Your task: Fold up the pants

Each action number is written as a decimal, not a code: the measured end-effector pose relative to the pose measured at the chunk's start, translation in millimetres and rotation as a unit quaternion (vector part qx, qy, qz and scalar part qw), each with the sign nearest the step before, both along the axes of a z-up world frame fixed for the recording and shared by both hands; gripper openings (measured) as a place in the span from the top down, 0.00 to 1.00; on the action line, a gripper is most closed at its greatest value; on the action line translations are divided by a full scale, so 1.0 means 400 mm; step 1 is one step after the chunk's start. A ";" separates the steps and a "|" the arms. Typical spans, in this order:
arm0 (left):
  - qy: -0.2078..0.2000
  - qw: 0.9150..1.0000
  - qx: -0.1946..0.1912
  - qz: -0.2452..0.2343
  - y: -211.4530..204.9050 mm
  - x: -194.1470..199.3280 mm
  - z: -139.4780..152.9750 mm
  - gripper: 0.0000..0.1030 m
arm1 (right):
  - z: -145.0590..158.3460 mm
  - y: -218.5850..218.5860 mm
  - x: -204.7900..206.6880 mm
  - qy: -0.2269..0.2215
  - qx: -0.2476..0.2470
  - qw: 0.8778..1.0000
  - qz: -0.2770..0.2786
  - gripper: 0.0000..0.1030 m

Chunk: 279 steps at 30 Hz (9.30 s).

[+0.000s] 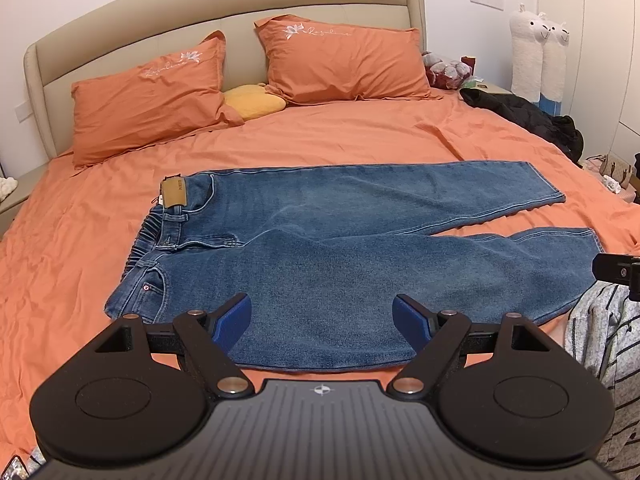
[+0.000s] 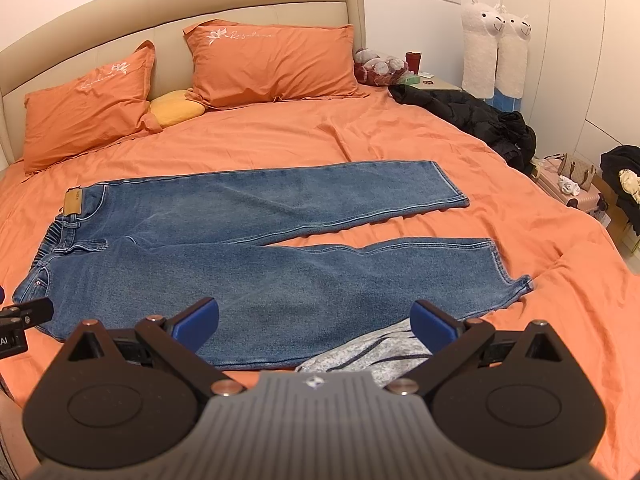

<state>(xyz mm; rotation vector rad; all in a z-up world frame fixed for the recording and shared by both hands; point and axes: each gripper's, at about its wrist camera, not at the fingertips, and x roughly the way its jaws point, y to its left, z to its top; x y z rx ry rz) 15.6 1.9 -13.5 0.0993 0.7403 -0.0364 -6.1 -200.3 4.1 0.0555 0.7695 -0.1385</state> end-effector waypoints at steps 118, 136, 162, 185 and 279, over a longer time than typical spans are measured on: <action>0.047 0.914 0.376 -0.147 0.217 0.818 -0.114 0.85 | -0.131 -0.411 0.803 0.107 -0.310 0.931 0.160 1.00; 0.162 0.933 0.281 -0.156 0.293 1.094 -0.423 0.85 | -0.470 -0.394 1.168 0.243 -0.342 0.880 0.224 1.00; 0.113 0.937 0.303 -0.135 0.299 1.108 -0.343 0.24 | -0.444 -0.372 1.164 0.250 -0.365 0.875 0.198 0.63; 0.137 0.910 0.363 -0.147 0.563 0.564 -0.244 0.31 | -0.298 0.318 0.706 0.224 0.052 0.904 0.362 0.62; 0.194 0.938 0.284 0.049 0.282 0.864 -0.375 0.81 | -0.272 -0.916 0.870 0.066 0.127 0.984 -0.110 0.97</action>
